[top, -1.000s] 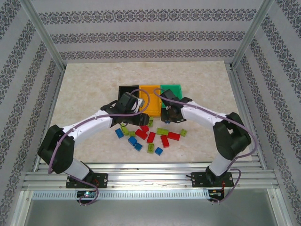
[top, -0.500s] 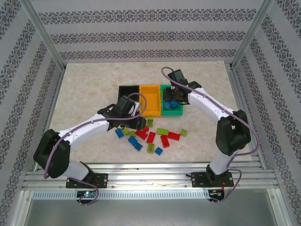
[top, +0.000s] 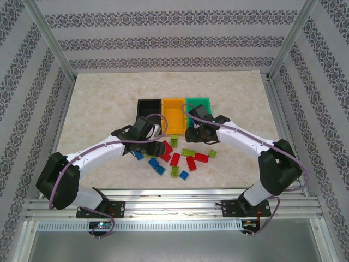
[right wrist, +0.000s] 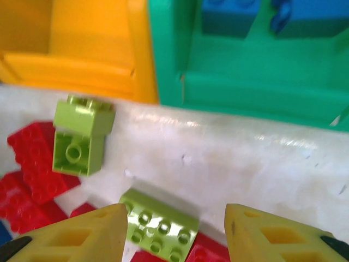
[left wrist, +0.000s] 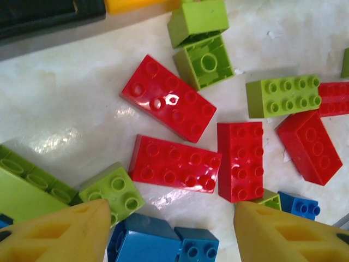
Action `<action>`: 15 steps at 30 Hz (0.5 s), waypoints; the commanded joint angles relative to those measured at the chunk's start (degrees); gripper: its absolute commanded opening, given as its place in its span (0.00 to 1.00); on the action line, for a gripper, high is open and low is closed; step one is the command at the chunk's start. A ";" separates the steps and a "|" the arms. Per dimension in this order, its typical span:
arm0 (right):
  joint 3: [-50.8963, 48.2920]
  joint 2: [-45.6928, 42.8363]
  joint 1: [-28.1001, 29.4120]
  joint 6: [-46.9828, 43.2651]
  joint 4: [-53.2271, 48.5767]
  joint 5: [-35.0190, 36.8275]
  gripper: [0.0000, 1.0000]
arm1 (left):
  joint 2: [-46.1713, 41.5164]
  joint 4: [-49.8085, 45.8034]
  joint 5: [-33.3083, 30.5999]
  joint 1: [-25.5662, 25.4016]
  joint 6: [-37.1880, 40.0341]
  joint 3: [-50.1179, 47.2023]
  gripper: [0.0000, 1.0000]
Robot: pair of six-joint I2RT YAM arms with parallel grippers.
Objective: Sort the legos into containers by color
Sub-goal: Place the lego in the container, then pick up the lego from the middle-left of the table.
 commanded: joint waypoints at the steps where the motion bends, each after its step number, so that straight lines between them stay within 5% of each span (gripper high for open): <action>1: -2.62 -2.78 1.86 2.11 -0.73 0.09 0.51 | -1.70 -6.17 -0.74 0.38 0.91 -1.25 0.61; 8: -4.82 -3.72 2.20 3.68 1.23 2.16 0.51 | -2.67 -13.70 1.38 0.33 0.57 -3.43 0.57; 15: -2.83 -1.53 2.90 3.19 1.59 2.09 0.51 | -0.17 -11.62 2.46 -0.15 -1.01 -3.64 0.57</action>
